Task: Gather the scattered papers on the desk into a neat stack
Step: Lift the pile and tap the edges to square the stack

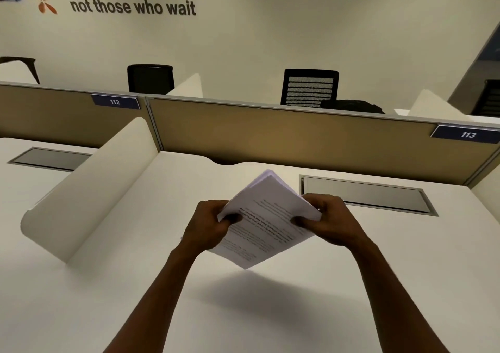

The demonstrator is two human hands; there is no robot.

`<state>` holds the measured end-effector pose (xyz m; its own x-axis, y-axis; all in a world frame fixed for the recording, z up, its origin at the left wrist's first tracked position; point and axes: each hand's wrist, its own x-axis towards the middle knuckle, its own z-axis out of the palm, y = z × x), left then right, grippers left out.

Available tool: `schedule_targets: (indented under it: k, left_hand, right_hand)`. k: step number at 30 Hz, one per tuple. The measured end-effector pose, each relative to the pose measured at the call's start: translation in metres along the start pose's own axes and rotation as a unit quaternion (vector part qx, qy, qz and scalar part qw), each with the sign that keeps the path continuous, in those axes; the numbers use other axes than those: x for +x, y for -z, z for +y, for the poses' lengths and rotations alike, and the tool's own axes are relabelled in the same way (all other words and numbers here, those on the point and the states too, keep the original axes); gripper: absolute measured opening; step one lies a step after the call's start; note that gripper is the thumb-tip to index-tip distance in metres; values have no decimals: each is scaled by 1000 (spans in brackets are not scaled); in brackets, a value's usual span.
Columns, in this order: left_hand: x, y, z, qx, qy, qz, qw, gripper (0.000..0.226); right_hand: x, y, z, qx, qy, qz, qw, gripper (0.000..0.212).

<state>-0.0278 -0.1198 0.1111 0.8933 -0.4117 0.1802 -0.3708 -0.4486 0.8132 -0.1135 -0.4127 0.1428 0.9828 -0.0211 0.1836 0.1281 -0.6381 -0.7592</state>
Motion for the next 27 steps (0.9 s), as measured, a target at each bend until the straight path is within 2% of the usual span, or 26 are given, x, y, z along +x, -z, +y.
schedule_targets:
  k: [2,3,5,6,8,9,11,13,18,21,27]
  left_hand:
    - [-6,0,-13,-63,42,43,996,6]
    - [-9,0,-20,-101,63,64,991,7]
    - [-15,-2,-31,-186,99,81,974,6]
    - [-18,-4,-34,-222,106,80,966,9]
    - [-22,-13,-37,-267,114,72,954,23]
    - [-23,-18,-38,-276,119,68,951,26]
    - [-25,-29,-39,-284,128,62,948,27]
    - [-29,-37,-45,-295,141,68,943,25]
    - [-50,-51,-71,-291,179,66,938,13]
    - [-55,-55,-79,-279,199,62,938,15]
    - [-59,-52,-79,-274,188,78,940,21]
  right_hand:
    - [-4,14,9,21,-12,41,999,61]
    - [-7,16,14,69,-31,56,996,76]
    - [-9,3,24,235,-84,26,968,98]
    - [-9,-10,27,288,-98,-11,952,100]
    - [-9,-40,32,336,-98,-67,934,85]
    - [-10,-54,33,362,-94,-64,925,70]
    - [-14,-75,34,415,-109,-6,903,46]
    - [-16,-89,36,436,-126,42,890,36]
    - [-29,-119,47,420,-152,67,892,34]
    - [-36,-131,50,418,-181,81,886,32]
    - [-37,-136,47,387,-166,75,904,32]
